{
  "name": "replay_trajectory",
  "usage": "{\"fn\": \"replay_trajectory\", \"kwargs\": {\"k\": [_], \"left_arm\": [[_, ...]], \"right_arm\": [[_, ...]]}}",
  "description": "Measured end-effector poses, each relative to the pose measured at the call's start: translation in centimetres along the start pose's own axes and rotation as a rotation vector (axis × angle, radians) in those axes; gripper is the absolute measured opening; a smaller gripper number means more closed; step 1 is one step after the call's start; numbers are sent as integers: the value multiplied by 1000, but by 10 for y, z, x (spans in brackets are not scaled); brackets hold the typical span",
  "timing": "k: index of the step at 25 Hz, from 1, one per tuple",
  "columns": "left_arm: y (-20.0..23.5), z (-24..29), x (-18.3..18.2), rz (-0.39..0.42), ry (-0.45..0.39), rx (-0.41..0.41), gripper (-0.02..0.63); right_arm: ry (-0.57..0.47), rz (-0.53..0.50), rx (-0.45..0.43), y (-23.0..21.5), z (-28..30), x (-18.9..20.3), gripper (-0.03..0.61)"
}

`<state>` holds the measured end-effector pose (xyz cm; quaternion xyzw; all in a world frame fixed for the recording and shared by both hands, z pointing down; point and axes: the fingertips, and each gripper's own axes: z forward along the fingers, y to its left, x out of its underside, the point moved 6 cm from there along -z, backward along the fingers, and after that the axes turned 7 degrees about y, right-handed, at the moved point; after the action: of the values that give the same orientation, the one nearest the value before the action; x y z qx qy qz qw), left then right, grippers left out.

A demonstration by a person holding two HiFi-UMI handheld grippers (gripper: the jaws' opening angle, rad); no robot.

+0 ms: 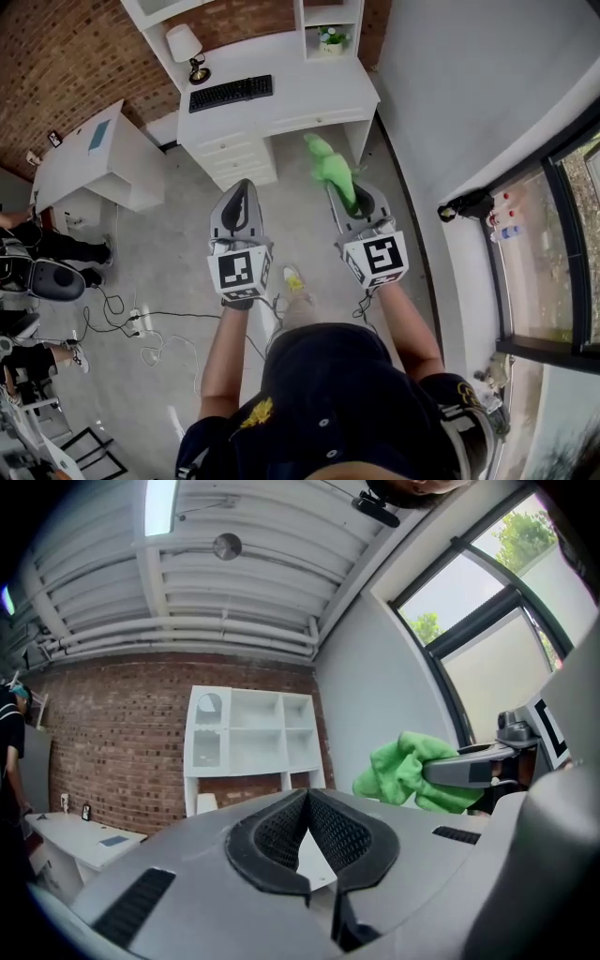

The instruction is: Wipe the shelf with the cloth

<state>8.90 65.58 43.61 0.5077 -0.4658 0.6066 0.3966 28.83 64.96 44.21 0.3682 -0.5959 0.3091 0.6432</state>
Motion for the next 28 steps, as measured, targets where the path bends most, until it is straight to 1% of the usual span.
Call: {"fn": "replay_trajectory", "kwargs": {"k": [4, 7, 11, 13, 17, 19, 24, 28], "left_arm": [[60, 63, -4, -12, -18, -22, 17], [107, 95, -10, -14, -35, -23, 17], [167, 139, -12, -26, -41, -17, 18], [190, 158, -9, -38, -35, -15, 17], [219, 197, 1, -48, -9, 6, 17], [230, 219, 6, -42, 1, 18, 18], [254, 285, 22, -45, 31, 27, 18], [275, 355, 28, -16, 40, 12, 18]], "right_arm": [[17, -29, 17, -17, 78, -16, 57], [26, -53, 13, -18, 136, -33, 57], [2, -54, 11, -15, 217, -56, 57], [-15, -50, 9, -13, 246, -61, 57], [-37, -31, -13, -16, 287, -59, 57], [-29, -12, -4, -25, 307, -52, 57], [-13, 30, 15, -61, 365, -35, 57], [-63, 47, -7, -102, 433, -31, 57]]}}
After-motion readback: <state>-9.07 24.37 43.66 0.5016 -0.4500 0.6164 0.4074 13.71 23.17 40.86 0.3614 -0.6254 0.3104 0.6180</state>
